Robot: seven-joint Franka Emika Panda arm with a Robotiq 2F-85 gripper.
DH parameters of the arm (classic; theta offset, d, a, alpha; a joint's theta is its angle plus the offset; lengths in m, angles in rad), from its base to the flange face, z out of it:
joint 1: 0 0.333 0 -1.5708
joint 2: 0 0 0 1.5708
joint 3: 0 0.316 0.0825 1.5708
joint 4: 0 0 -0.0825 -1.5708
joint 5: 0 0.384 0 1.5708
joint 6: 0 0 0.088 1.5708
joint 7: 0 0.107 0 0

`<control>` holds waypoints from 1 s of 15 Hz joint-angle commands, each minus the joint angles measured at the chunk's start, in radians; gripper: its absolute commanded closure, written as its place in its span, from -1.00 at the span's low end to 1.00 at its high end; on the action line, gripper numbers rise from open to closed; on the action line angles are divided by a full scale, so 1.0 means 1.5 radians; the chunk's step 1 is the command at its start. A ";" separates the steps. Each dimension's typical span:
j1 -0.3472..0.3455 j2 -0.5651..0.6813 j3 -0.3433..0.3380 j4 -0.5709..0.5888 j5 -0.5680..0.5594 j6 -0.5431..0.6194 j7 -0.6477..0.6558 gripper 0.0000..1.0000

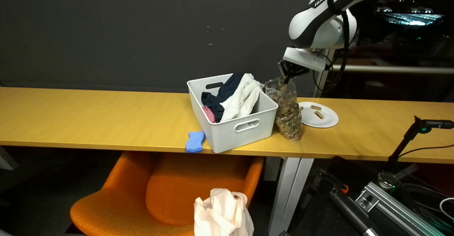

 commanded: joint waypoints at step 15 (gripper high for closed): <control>-0.016 -0.064 -0.003 -0.039 -0.011 -0.130 -0.070 0.85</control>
